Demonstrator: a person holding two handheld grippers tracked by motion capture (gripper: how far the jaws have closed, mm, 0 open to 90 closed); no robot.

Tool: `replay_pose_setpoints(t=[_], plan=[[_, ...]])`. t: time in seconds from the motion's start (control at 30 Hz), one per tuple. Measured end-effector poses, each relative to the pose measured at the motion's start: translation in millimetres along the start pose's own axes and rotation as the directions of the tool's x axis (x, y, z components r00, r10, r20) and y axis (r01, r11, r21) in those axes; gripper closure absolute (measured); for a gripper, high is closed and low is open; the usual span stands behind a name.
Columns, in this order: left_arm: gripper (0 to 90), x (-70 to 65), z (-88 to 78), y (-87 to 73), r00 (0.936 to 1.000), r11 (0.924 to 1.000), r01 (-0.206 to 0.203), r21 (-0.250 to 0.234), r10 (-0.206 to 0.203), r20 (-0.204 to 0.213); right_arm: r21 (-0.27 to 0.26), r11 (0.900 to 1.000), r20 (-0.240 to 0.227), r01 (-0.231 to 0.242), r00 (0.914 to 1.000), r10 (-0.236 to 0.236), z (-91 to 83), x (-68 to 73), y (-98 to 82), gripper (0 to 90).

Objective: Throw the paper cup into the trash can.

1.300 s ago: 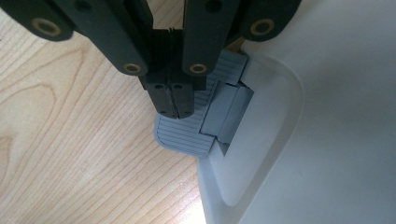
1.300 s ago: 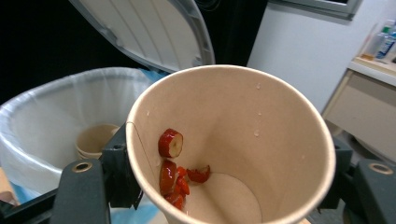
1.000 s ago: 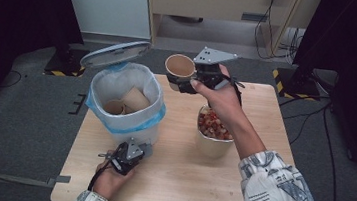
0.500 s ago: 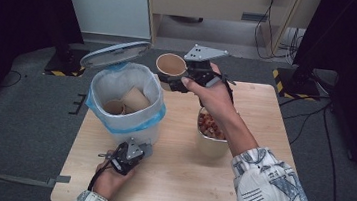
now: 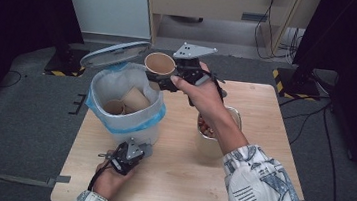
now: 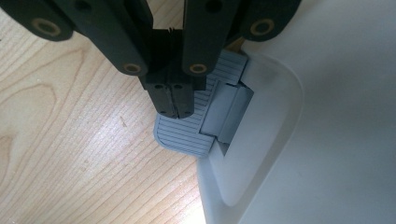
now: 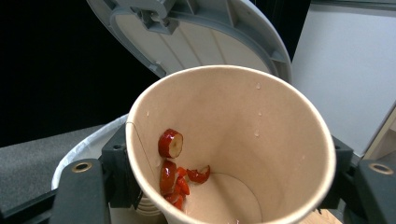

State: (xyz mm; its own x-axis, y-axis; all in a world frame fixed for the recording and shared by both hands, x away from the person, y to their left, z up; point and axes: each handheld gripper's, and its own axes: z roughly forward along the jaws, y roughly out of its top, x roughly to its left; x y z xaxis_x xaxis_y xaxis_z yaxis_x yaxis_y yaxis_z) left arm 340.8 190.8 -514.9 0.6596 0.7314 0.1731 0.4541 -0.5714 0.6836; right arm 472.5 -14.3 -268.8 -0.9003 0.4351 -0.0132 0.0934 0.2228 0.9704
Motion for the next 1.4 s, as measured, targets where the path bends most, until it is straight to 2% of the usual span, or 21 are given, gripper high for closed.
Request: replay_pose_setpoints(t=[0.47, 1.4], plan=[[90.0, 0.0, 0.0, 0.1, 1.0, 1.0, -0.001, 0.001, 0.001, 0.0, 0.004, 1.0, -0.025, -0.005, 0.9997, 0.005, 18.7, 11.2, 6.7, 29.1], [90.0, 0.1, 0.0, 0.2, 1.0, 1.0, -0.003, 0.002, 0.003, 0.001, 0.065, 0.998, -0.078, -0.013, 0.9968, 0.018, 57.1, 36.3, -1.6, 28.6]])
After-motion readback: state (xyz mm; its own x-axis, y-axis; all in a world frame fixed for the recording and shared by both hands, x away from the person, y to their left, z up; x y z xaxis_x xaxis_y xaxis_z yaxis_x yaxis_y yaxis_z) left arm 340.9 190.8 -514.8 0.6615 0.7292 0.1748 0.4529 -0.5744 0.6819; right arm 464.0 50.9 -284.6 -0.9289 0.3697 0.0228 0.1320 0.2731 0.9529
